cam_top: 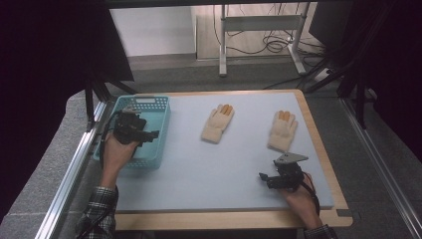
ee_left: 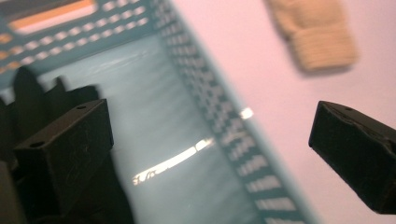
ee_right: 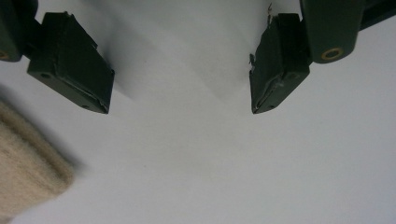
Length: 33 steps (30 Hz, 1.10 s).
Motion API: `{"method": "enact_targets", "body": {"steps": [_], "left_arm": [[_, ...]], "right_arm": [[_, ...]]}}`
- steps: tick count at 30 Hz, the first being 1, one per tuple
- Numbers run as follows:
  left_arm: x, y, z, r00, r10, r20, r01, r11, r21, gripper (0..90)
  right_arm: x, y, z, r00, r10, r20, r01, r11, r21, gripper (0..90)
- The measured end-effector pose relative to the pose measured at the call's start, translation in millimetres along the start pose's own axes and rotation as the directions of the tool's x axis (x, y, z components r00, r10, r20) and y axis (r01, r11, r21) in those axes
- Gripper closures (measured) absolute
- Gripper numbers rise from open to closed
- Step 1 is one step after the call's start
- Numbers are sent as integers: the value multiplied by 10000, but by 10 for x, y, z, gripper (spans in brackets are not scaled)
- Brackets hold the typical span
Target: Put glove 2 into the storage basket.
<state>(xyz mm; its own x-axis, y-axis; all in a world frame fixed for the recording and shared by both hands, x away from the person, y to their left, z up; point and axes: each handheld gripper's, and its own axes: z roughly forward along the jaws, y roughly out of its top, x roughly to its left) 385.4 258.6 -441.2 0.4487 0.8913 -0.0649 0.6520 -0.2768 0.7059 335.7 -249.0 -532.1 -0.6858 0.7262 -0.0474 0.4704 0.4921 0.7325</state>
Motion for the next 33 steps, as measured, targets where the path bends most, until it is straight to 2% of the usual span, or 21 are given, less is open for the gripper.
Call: {"method": "enact_targets", "body": {"steps": [1,2,3,4,5,8,9,11,12,13,14,15,16,18,23,26,33], "left_arm": [[-113,0,-16,9995,255,188,-252,9995,-165,9],[-172,-4,-23,9988,398,280,-391,9989,-245,13],[-172,-4,-23,9988,398,280,-391,9989,-245,14],[-312,-21,-30,9964,677,501,-658,9971,-393,17],[-312,-21,-30,9964,677,501,-658,9971,-393,20],[-548,-86,-20,9897,1026,1000,-959,9930,-690,21],[-548,-86,-20,9897,1026,1000,-959,9930,-690,20],[-650,-131,-3,9848,1124,1327,-1013,9910,-872,19],[-756,-183,19,9805,1221,1537,-1068,9888,-1044,11],[-756,-183,19,9805,1221,1537,-1068,9888,-1044,8],[-848,-231,41,9769,1401,1615,-1229,9861,-1120,7],[-848,-231,41,9769,1401,1615,-1229,9861,-1120,7],[-958,-298,71,9723,1593,1710,-1401,9829,-1193,5],[-1047,-363,103,9676,1740,1830,-1528,9804,-1243,4],[-1220,-539,202,9619,2121,1728,-1922,9734,-1248,0],[-1287,-648,270,9592,2202,1772,-2014,9724,-1181,0],[-1353,-843,413,9608,2236,1637,-2114,9734,-884,0]], "right_arm": [[0,0,0,10000,2,2,-2,10000,-1,214],[0,0,0,10000,5,-1,-5,10000,-1,214],[0,0,0,10000,5,-1,-5,10000,-1,214],[0,0,0,10000,2,2,-2,10000,-2,214],[0,0,0,10000,2,2,-2,10000,-2,214],[0,0,0,10000,-3,2,3,10000,-1,214],[0,0,0,10000,-3,2,3,10000,-1,214],[0,0,0,10000,-1,-1,1,10000,1,214],[-1,0,0,10000,-14,-2,14,10000,6,214],[-1,-1,1,10000,-17,5,17,10000,-2,214],[0,0,0,10000,-2,5,2,10000,3,214],[0,0,0,10000,-2,5,2,10000,3,214],[0,0,0,10000,-12,3,12,10000,4,214],[1,0,0,10000,11,-4,-11,10000,5,214],[0,0,1,10000,19,-8,-19,10000,10,214],[0,1,1,10000,17,-4,-17,10000,15,214],[2,2,3,10000,-25,-55,25,10000,39,195]]}}
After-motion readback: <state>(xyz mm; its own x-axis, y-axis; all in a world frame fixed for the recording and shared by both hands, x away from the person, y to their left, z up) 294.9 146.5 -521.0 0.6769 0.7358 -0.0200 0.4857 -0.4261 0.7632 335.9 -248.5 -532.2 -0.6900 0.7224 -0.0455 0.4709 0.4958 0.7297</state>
